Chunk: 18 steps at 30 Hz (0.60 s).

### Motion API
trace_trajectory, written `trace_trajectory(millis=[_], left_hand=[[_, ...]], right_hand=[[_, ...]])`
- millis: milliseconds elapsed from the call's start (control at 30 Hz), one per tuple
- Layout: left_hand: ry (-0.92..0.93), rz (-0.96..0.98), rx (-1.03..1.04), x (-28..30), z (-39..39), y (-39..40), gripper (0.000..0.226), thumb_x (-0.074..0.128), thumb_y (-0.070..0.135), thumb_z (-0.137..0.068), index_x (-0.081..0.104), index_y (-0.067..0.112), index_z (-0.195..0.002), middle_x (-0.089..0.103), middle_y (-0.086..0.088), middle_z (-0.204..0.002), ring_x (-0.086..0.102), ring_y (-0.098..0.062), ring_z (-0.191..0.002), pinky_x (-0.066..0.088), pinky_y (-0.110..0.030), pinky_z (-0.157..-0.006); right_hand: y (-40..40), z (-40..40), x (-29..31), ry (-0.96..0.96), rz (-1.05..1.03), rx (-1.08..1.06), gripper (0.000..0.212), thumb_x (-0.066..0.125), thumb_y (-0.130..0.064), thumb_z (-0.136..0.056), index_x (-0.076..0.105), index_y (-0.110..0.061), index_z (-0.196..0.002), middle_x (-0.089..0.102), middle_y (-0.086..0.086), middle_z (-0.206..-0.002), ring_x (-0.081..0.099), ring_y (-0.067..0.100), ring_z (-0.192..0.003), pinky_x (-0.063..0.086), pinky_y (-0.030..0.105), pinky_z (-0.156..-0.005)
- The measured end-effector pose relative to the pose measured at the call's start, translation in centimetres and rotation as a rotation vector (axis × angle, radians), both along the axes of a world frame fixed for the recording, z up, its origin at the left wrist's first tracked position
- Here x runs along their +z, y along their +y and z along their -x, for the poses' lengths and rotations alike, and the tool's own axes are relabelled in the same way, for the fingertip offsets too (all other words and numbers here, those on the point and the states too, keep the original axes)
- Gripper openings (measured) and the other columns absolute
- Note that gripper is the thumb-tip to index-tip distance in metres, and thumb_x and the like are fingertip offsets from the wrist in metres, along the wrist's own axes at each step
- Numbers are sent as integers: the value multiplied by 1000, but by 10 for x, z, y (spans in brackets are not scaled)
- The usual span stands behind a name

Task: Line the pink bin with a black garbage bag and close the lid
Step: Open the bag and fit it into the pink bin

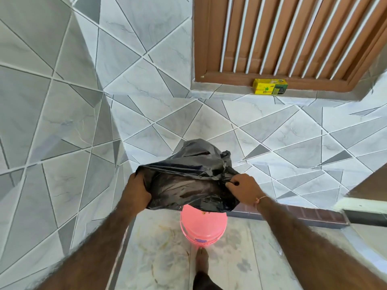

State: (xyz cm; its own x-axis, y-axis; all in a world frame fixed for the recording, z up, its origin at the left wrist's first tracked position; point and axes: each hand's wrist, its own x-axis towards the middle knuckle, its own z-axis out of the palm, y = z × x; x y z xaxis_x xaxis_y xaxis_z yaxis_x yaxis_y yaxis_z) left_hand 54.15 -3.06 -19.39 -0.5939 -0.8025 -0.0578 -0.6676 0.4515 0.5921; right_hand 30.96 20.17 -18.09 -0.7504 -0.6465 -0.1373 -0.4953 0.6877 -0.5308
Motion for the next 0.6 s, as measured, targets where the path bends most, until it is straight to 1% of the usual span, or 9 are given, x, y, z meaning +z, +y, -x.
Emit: trace_trajectory(millis=[100, 167, 233, 300, 367, 400, 467, 500, 600], left_hand=[[-32, -32, 22, -4, 16, -24, 55, 59, -4, -74, 52, 7, -127, 59, -17, -124, 59, -39, -111, 47, -47, -101], [-32, -117, 21, -11, 30, -44, 41, 54, 7, -81, 55, 10, -122, 61, -16, -120, 58, -37, -113, 45, -48, -103], [-101, -140, -17, -20, 48, -64, 42, 52, 19, -80, 55, 12, -121, 61, -12, -121, 57, -35, -116, 44, -47, -104], [-145, -113, -44, -22, 63, -76, 38, 51, 21, -80, 58, 15, -116, 62, -11, -121, 58, -34, -116, 44, -46, -105], [-162, -112, -95, -11, 82, -79, 27, 45, 23, -82, 59, 25, -106, 64, -14, -120, 58, -36, -116, 43, -48, -106], [-177, -109, -121, -5, 90, -82, 27, 46, 18, -85, 60, 26, -107, 65, -14, -120, 59, -36, -115, 44, -46, -105], [-282, -90, -147, -2, 99, -98, 40, 49, 3, -85, 62, 18, -119, 66, -12, -121, 61, -34, -112, 47, -38, -100], [-361, -59, -180, 3, 105, -109, 43, 47, -1, -84, 63, 15, -121, 66, -12, -121, 62, -32, -111, 48, -36, -98], [-617, -87, -266, 12, 111, -141, 37, 45, 0, -84, 66, 9, -113, 66, -11, -119, 63, -28, -108, 49, -32, -92]], right_hand=[[-23, 22, -4, -60, -33, 70, 32, 62, -37, -86, 64, -13, -66, 64, 9, -73, 60, 26, -75, 40, 28, -64], [-37, 37, -6, -84, -27, 79, 40, 62, -43, -86, 62, -10, -63, 62, 7, -66, 59, 24, -69, 40, 31, -61], [-52, 56, -12, -114, -50, 82, 47, 59, -50, -87, 55, -14, -57, 55, 0, -58, 55, 20, -64, 38, 30, -58], [-65, 70, -16, -146, -86, 95, 51, 55, -53, -88, 48, -16, -54, 51, -3, -56, 53, 19, -63, 38, 31, -59], [-80, 87, -16, -196, -113, 135, 53, 52, -52, -91, 45, -17, -51, 49, -4, -54, 50, 17, -60, 37, 30, -60], [-87, 95, -13, -239, -131, 153, 55, 52, -49, -92, 44, -17, -49, 47, -6, -50, 48, 14, -56, 36, 28, -58], [-96, 101, 7, -351, -164, 224, 57, 53, -39, -95, 48, -19, -42, 47, -12, -38, 45, 0, -45, 33, 16, -52], [-102, 106, 19, -419, -188, 281, 57, 54, -35, -95, 52, -22, -40, 48, -16, -35, 45, -3, -41, 32, 12, -50], [-114, 109, 39, -530, -314, 438, 53, 55, -30, -96, 56, -27, -43, 49, -21, -35, 46, -6, -36, 33, 11, -46]])
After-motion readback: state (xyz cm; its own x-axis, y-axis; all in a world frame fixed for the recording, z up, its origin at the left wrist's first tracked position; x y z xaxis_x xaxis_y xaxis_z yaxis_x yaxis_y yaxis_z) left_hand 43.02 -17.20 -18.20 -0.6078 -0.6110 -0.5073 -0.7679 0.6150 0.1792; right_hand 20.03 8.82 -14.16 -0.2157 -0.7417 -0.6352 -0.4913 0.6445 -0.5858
